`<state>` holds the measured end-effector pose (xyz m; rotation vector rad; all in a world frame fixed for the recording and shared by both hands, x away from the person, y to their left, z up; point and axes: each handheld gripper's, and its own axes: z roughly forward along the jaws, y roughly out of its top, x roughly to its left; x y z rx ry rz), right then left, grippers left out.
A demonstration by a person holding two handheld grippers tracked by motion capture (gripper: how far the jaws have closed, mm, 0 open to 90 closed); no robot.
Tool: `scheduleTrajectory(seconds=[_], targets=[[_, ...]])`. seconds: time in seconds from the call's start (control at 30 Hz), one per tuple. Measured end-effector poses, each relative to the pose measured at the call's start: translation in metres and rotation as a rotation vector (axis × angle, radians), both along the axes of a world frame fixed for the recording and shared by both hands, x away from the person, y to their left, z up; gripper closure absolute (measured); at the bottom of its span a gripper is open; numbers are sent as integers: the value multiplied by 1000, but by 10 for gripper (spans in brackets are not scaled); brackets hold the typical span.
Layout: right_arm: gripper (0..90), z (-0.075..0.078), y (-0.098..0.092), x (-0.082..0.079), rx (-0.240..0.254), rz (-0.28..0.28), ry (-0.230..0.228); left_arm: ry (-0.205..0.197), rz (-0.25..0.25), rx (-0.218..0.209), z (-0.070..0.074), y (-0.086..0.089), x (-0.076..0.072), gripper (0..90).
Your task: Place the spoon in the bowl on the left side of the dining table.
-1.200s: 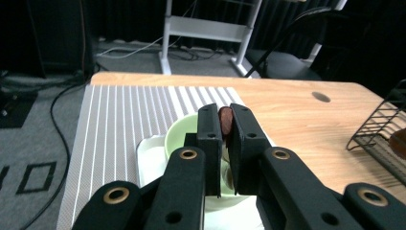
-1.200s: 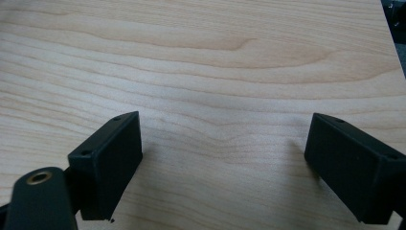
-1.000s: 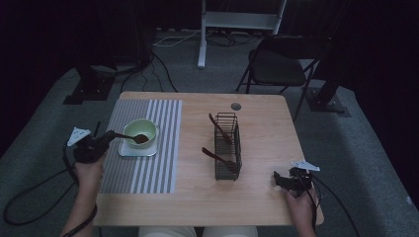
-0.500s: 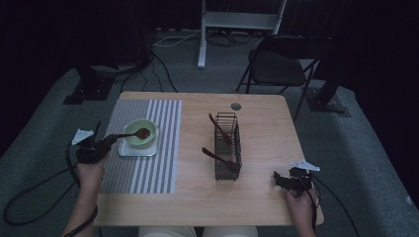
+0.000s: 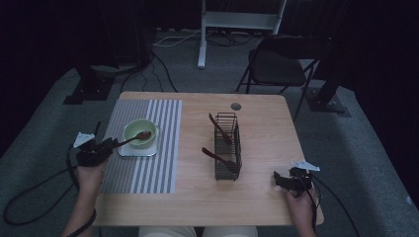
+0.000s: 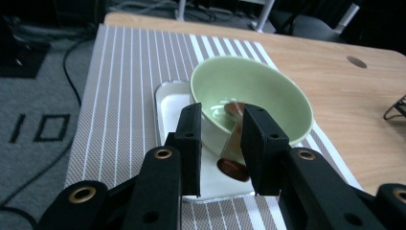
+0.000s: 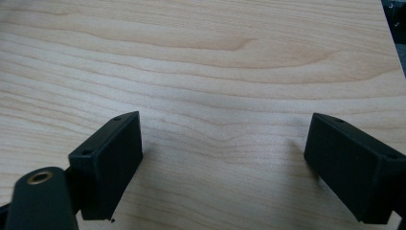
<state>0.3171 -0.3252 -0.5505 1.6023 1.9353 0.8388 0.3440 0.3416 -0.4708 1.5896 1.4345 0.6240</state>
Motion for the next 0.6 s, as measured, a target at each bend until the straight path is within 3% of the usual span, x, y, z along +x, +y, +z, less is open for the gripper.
scheduleTrajectory(seconds=[0.1, 0.23, 0.3, 0.37, 0.43, 0.57, 0.6], targets=[[122, 0, 0, 0, 0, 0, 0, -2, -14, -5, 1, 2, -3, 592], [123, 0, 0, 0, 0, 0, 0, -3, -20, 3, 1, 1, -8, 386], [122, 0, 0, 0, 0, 0, 0, 13, -14, 28, -1, -1, -10, 301], [123, 0, 0, 0, 0, 0, 0, 19, -26, 33, -3, -1, -13, 272], [123, 0, 0, 0, 0, 0, 0, 30, -22, 37, -6, -1, -15, 175], [122, 0, 0, 0, 0, 0, 0, 39, -18, 40, -11, 1, -20, 174], [123, 0, 0, 0, 0, 0, 0, 49, -6, 46, -13, 1, -20, 133]])
